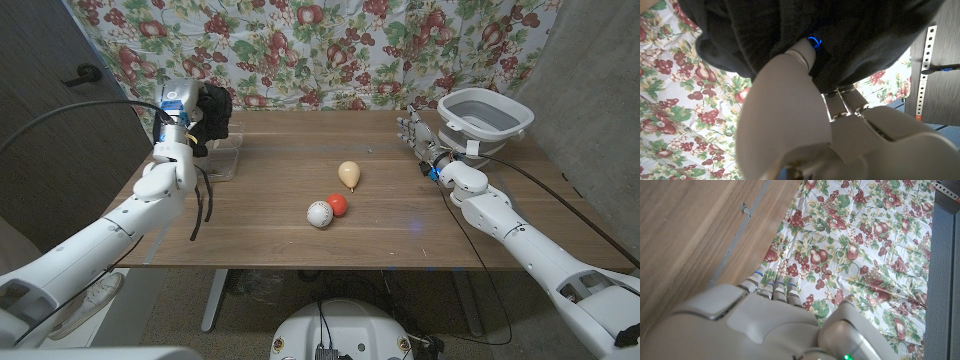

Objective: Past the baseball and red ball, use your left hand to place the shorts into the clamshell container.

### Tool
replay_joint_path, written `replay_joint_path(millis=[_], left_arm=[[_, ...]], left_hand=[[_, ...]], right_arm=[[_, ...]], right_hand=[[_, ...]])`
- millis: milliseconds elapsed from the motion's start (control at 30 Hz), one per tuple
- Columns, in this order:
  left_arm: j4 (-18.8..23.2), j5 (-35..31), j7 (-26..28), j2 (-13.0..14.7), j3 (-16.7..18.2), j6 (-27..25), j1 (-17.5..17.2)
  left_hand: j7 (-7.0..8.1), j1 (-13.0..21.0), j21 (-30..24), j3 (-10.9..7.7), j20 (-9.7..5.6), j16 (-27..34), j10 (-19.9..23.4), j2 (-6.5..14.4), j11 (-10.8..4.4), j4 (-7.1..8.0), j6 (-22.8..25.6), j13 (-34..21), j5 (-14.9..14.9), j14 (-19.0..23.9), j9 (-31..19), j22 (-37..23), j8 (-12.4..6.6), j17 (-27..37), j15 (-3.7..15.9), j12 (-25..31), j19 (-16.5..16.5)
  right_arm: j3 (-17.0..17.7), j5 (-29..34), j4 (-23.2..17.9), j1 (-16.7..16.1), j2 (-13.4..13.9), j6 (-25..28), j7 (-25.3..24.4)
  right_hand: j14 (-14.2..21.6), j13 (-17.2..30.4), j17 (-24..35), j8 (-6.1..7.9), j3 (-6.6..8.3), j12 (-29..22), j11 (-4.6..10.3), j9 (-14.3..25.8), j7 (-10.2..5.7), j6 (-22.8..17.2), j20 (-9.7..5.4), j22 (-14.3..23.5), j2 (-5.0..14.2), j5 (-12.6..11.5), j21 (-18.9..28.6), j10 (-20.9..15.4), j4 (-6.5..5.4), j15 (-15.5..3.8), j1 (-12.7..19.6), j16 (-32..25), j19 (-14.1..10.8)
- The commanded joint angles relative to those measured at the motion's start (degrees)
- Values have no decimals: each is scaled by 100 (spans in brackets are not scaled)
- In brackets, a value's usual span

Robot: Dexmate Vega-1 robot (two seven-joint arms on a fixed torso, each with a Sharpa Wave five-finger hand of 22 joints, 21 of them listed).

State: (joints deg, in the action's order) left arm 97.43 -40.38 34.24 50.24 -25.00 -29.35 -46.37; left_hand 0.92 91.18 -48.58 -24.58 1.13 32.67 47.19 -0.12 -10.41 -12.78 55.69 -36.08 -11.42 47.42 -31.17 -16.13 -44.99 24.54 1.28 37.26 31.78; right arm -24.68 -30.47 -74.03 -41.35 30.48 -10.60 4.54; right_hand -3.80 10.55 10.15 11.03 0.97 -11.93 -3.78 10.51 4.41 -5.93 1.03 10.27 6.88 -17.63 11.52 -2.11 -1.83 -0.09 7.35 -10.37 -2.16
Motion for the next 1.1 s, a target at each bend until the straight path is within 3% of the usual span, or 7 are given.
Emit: replay_joint_path(millis=[33,633,1100], left_arm=[[27,-493,-115,39,-328,-302,124],[60,-1092,-223,113,-706,-667,109],[-34,-1621,-619,174,-1058,-964,239]], left_hand=[[-56,55,-772,-290,-1443,44,68,83,-3,338,160,17,-49,444,48,-963,-30,1438,957,-45,434],[-10,67,-787,-281,-1437,44,115,88,-48,331,230,39,-56,431,149,-972,-4,1458,968,-50,420],[-104,94,-781,-273,-1452,29,160,121,-28,327,465,95,-63,395,207,-980,-51,1439,975,-78,354]], right_arm=[[26,-23,-2,-25,28,-10,24],[33,-61,14,-47,49,-6,80],[-3,-38,49,-2,27,6,110]], right_hand=[[22,6,15,-3,20,-21,-20,13,-14,-58,22,8,18,26,-18,-1,-13,-11,66,-16,-4],[23,6,15,-1,26,-22,-23,13,-11,-64,20,8,17,31,-18,-6,-13,-9,65,-16,-2],[22,6,15,-1,30,-21,-17,14,-6,-66,21,8,17,37,-19,-4,-13,-6,63,-16,1]])
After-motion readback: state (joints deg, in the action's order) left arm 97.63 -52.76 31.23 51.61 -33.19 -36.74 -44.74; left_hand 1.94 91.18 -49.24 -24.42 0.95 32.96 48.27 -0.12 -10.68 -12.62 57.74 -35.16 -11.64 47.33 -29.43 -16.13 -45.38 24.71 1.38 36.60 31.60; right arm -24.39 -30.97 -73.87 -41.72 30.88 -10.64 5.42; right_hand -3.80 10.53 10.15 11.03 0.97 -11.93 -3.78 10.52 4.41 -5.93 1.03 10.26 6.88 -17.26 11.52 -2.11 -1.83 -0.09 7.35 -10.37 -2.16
